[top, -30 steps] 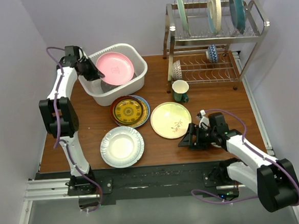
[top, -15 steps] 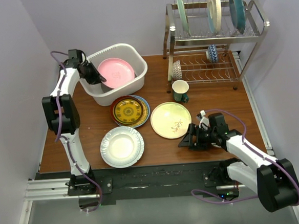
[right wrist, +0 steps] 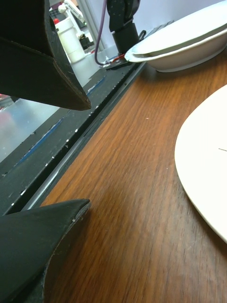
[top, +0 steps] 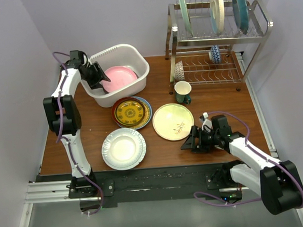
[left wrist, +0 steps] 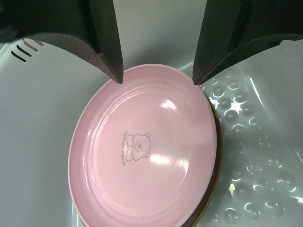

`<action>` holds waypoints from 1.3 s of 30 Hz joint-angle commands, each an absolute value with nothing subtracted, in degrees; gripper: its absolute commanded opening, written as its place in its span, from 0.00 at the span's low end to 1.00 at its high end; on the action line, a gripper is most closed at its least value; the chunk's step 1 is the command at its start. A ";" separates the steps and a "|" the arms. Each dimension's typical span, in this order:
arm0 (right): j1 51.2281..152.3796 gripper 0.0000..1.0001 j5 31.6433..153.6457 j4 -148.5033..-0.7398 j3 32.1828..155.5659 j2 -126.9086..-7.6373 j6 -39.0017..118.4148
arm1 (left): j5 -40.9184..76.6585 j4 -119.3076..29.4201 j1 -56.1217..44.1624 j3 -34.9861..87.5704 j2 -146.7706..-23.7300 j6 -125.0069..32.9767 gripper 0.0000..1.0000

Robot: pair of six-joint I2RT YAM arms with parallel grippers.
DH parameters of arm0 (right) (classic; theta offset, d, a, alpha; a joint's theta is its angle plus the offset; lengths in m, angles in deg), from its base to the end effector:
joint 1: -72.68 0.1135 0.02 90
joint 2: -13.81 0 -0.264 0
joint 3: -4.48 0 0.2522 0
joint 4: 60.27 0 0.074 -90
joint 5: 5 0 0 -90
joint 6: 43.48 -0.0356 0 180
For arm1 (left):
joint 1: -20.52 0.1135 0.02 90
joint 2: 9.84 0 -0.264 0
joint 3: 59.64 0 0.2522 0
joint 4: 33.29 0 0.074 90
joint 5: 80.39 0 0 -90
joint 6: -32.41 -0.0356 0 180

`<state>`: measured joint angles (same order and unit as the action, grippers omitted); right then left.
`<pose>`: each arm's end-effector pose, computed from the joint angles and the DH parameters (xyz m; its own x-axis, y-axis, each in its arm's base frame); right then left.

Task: Place the plates into the plastic bin on the countertop
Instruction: Place the plate in the plastic bin.

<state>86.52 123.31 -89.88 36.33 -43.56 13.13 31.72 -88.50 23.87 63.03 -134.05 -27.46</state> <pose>0.1535 0.0605 0.1435 -0.9578 0.2088 -0.1974 -0.0056 0.6734 0.7393 0.4792 0.0146 0.2356 -0.7983 -0.5126 -0.3162 -0.2877 0.7858 -0.5475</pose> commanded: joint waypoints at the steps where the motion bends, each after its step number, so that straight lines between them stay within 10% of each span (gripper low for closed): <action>1: 86.56 0.79 123.50 -88.97 35.73 -43.23 13.12 | 30.53 -88.62 24.12 66.53 -130.79 -30.17 0.70; 21: 86.65 0.79 122.45 -86.07 38.71 -49.29 13.30 | 33.52 -88.18 18.59 67.50 -114.09 -30.00 0.98; 39: 86.56 0.73 109.36 -84.31 41.71 -51.50 5.30 | 30.36 -86.87 -1.43 60.48 -107.32 -34.13 0.94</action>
<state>86.55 116.29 -85.97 40.74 -52.45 8.26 32.20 -89.18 2.43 63.00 -110.03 -31.77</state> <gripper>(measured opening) 0.740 0.952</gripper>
